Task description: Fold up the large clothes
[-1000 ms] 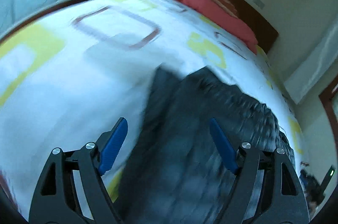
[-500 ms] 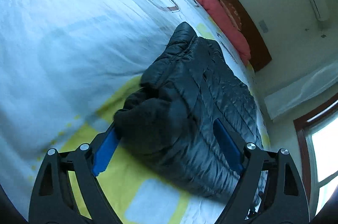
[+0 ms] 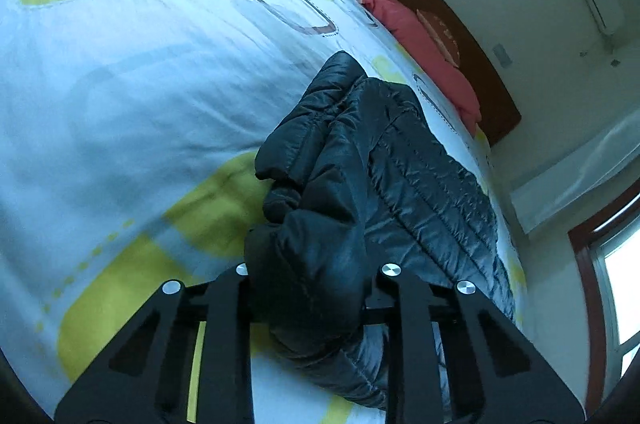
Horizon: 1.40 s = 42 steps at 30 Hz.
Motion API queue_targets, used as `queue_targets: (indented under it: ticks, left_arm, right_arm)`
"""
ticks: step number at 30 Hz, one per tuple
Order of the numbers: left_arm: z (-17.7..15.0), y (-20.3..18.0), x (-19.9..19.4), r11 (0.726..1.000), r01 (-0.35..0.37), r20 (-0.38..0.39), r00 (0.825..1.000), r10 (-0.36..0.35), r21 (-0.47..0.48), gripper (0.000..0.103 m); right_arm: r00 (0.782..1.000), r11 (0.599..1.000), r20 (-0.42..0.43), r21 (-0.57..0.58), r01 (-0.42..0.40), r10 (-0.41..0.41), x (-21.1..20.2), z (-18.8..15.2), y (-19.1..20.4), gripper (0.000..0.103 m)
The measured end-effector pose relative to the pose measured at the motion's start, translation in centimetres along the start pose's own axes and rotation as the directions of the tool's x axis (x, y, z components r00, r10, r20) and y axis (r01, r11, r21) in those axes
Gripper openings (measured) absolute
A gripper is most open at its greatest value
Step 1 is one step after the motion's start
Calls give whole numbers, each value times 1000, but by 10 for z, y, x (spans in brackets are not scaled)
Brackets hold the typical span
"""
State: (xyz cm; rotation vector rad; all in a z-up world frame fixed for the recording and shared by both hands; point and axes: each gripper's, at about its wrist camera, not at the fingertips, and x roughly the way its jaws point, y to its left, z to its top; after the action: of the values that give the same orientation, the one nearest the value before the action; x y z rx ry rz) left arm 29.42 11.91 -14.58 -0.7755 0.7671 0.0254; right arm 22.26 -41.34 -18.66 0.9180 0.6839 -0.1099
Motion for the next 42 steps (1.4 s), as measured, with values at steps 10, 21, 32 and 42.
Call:
queue_targets:
  ticks: [10,21,32,42]
  left_arm:
    - [-49,32,-83,1000,-22,-16,1000,22,11,24]
    - [-90,66,-153,1000,-22,-35,999,22,-18,24]
    - [-104,76,-174,1000,-4,-38,999,4,2,29]
    - [-106,106,-189,997,-25,-24,999,23,-75,64]
  right_arm:
    - [999,1000,-51,-8,1,-2,-70,-53,-20,20]
    - [996,1000,-90,-27,-7,4,-135,-105,-44,20]
    - [995,999,-98,12,-34,35,-139,-105,-57,25]
    - [998,997,-57,68,-32,36,-160,-113,-79,46]
